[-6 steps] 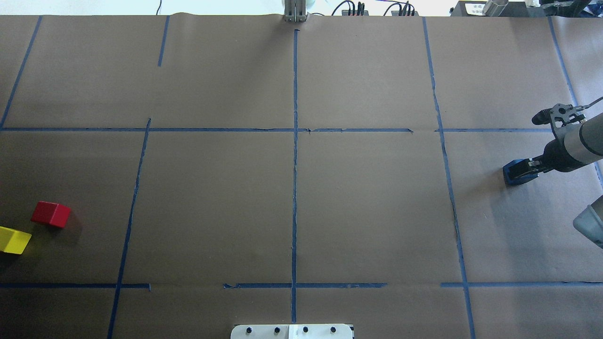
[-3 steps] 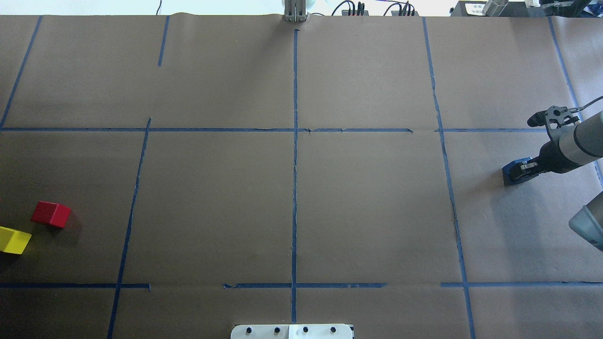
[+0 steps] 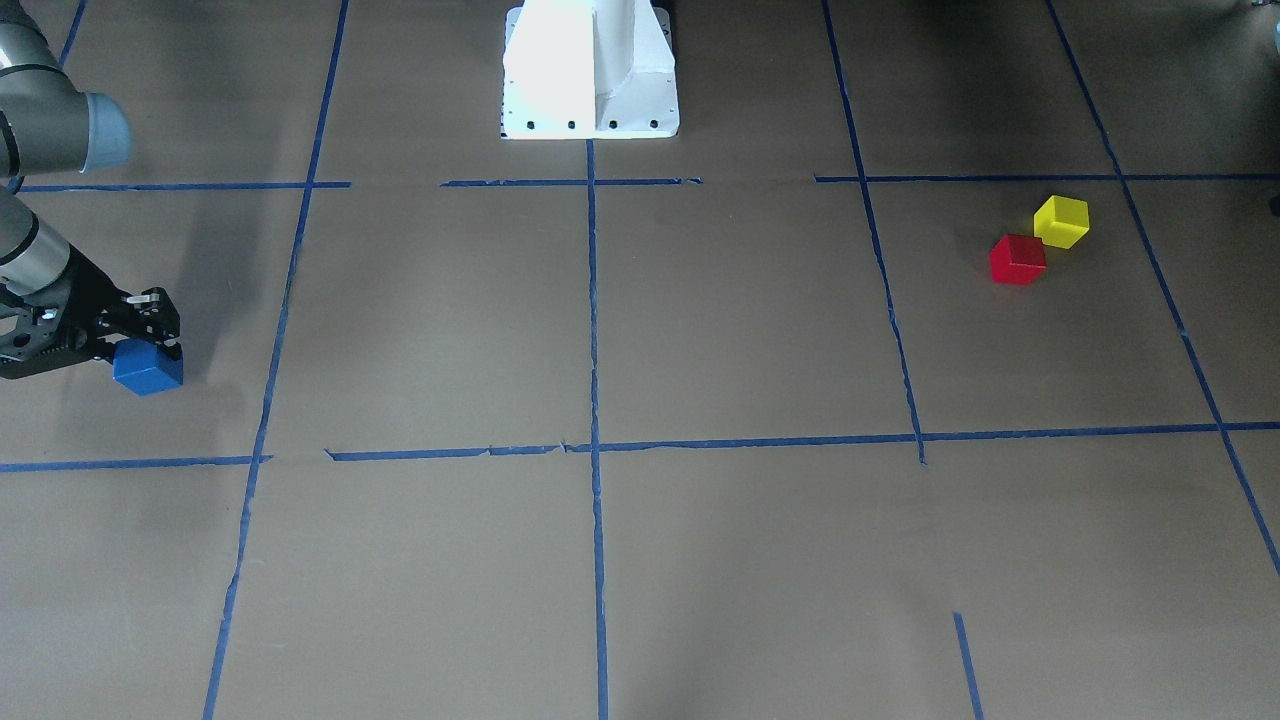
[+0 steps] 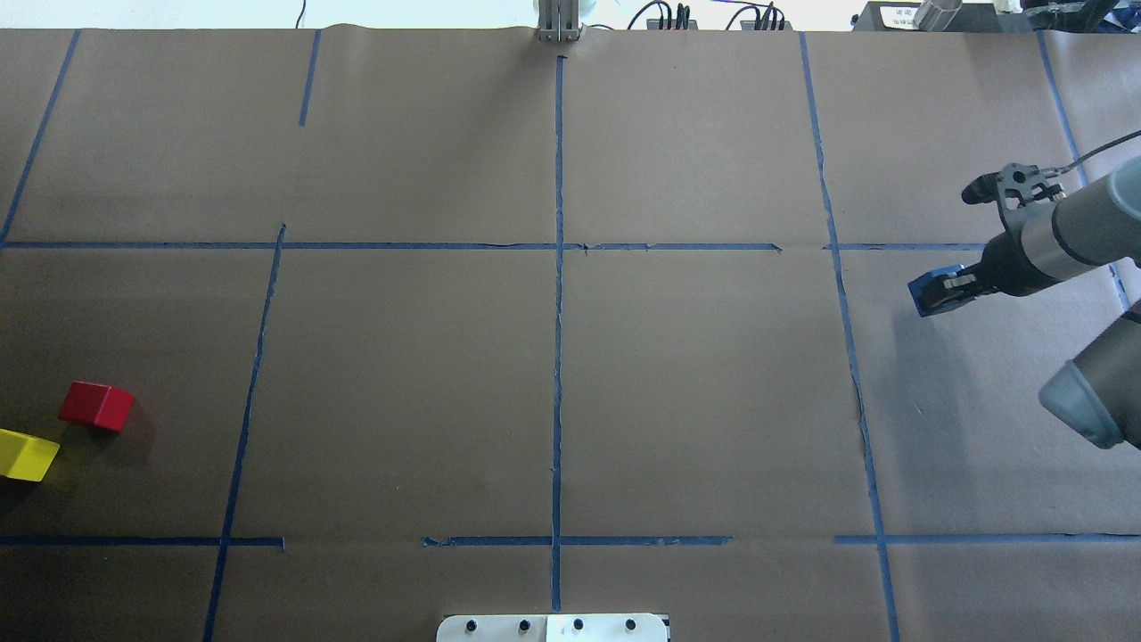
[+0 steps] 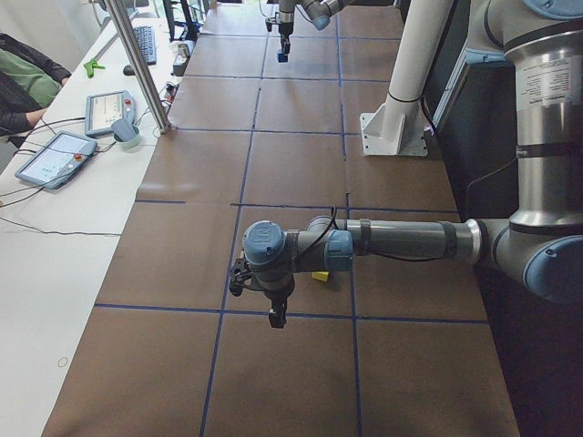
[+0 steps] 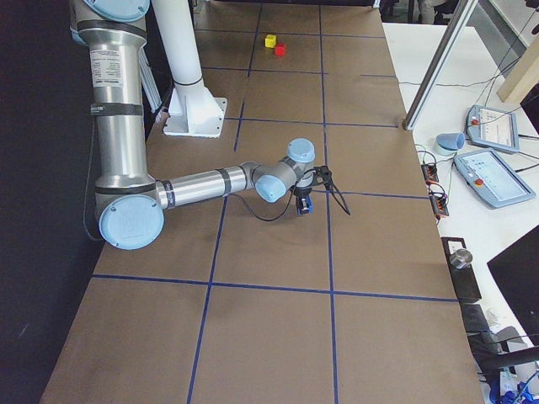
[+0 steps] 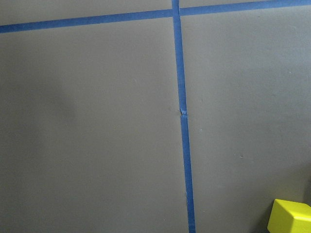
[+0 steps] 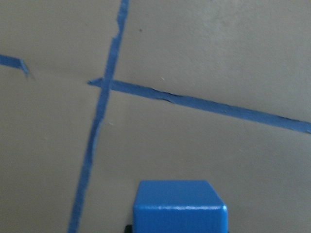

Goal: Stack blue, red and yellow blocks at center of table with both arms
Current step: 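Carry the blue cube to the center grid square and lower it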

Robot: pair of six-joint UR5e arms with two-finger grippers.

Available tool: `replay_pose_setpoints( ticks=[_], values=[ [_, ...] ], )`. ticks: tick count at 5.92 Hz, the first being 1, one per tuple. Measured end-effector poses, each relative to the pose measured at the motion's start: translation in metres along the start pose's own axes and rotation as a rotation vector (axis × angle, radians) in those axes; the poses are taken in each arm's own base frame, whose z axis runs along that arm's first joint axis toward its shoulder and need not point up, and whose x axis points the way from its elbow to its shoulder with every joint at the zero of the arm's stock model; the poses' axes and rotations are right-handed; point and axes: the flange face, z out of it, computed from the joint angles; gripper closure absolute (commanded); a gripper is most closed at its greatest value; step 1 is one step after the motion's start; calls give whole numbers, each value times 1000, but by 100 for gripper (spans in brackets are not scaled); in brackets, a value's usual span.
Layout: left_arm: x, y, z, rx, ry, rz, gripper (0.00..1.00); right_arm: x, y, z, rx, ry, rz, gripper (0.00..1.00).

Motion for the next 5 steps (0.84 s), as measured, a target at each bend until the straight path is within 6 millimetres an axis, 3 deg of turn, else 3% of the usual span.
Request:
replay_pose_setpoints(
  ticks=[1, 2, 5],
  values=[
    [0, 0, 0, 0, 0, 1, 0, -60, -28, -3, -1, -21, 40, 95],
    [0, 0, 0, 1, 0, 2, 0, -136, -44, 4, -10, -27, 74, 95],
    [1, 0, 0, 1, 0, 4, 0, -379, -49, 37, 19, -5, 230, 95]
  ],
)
